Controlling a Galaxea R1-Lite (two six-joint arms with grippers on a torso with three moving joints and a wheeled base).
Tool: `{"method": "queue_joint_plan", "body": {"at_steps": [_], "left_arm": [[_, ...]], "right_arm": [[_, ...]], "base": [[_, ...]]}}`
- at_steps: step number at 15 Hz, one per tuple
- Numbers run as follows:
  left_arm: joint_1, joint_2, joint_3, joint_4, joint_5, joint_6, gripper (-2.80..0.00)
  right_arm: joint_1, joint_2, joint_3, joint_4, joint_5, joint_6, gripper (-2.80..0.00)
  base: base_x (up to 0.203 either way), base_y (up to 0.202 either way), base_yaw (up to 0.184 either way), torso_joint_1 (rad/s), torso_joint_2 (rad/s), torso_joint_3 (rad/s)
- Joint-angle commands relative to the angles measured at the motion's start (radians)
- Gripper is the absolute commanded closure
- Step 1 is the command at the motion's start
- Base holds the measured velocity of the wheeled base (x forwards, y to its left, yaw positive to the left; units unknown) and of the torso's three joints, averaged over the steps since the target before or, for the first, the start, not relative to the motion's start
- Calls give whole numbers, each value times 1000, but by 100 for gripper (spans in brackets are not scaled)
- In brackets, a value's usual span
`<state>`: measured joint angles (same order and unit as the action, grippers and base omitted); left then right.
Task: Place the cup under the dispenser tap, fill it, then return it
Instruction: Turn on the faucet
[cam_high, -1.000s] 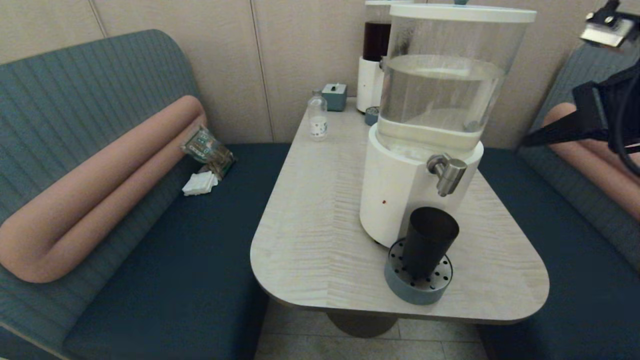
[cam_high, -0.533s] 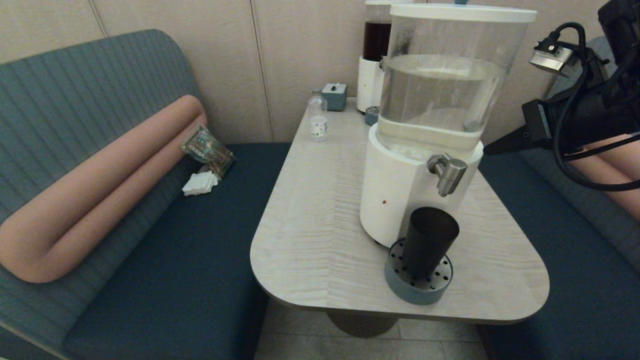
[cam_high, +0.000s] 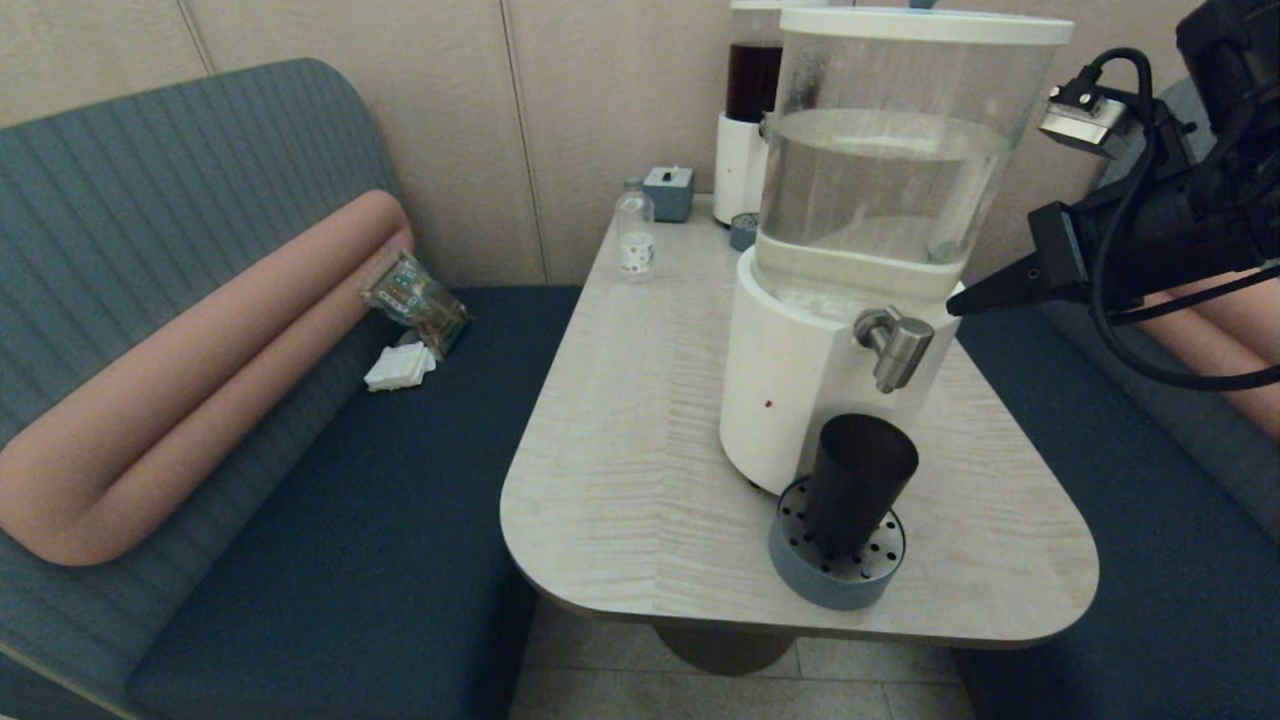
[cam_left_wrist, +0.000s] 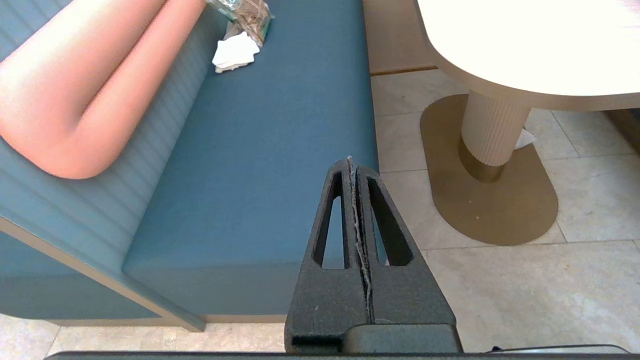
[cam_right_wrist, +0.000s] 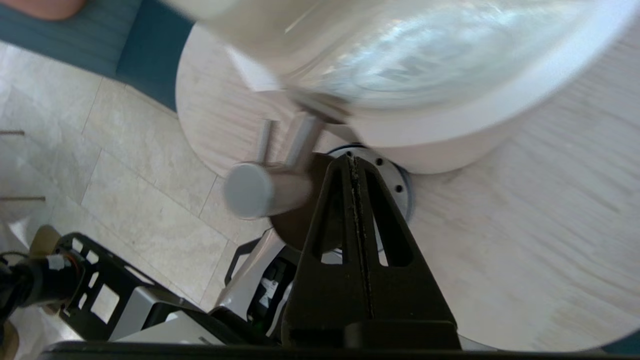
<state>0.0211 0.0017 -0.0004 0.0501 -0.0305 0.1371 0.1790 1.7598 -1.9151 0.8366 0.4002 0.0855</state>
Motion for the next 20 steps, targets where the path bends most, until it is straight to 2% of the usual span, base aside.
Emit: {"method": "queue_joint_plan", "body": {"at_steps": [1,10,20], "left_arm": [[0,1,0,1,0,1,0],[0,1,0,1,0,1,0],[0,1,0,1,0,1,0]], "right_arm": [[17,-6,1,7,2,0,0],[82,-15,28,7,-9,3,0],[89,-3,47,-38,-32,-1,0]], "base": [[0,0,0,0,0,0],[0,0,0,0,0,0],[0,0,0,0,0,0]]}}
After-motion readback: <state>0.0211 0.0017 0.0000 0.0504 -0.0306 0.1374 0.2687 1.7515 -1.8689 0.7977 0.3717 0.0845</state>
